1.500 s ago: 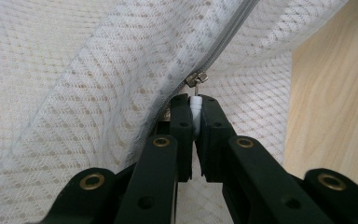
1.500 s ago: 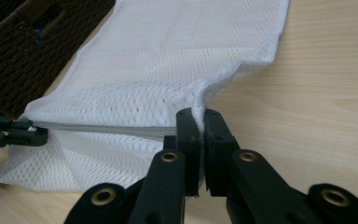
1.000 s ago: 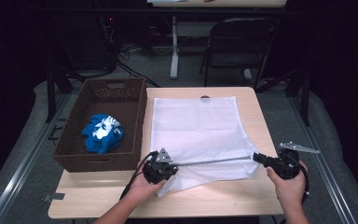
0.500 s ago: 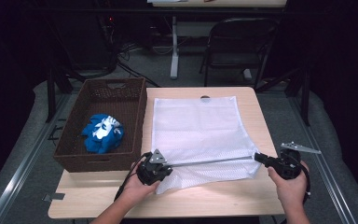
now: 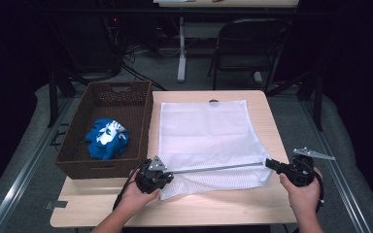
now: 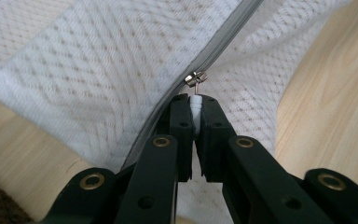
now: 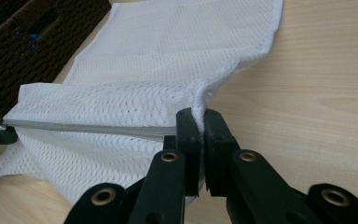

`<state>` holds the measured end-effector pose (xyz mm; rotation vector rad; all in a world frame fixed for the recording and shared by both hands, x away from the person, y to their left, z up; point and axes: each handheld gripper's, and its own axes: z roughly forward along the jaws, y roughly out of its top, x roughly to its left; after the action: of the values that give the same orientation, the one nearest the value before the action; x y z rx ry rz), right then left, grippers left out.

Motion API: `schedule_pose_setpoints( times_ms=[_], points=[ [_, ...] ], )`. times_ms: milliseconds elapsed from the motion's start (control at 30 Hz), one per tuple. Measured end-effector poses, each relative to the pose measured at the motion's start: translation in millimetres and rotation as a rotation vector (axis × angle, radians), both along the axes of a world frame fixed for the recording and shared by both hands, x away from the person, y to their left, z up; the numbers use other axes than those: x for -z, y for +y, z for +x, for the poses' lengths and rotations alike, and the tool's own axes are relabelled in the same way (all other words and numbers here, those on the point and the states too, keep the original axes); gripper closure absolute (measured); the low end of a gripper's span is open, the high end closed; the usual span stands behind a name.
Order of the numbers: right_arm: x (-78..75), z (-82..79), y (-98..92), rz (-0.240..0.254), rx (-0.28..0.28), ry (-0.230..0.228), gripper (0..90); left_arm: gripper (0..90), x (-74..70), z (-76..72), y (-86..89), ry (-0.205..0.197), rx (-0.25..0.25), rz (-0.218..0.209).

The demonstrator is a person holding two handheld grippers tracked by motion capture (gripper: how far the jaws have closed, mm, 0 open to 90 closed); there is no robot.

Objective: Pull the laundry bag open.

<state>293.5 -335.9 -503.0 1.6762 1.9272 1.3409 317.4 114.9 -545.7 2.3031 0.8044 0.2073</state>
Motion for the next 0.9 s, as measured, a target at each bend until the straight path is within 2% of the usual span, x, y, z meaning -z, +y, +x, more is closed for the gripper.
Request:
schedule_pose_setpoints(
  times_ms=[533,900],
  points=[
    [0.9,0.4,1.9,0.006,-0.007,0.007,86.5,86.0,-1.0,-4.3,18.7,0.002,-0.023,0.015],
    [1.4,0.3,0.0,0.0,0.0,0.008,86.6,85.9,1.1,-5.9,35.2,0.009,-0.066,0.01]
  ],
)
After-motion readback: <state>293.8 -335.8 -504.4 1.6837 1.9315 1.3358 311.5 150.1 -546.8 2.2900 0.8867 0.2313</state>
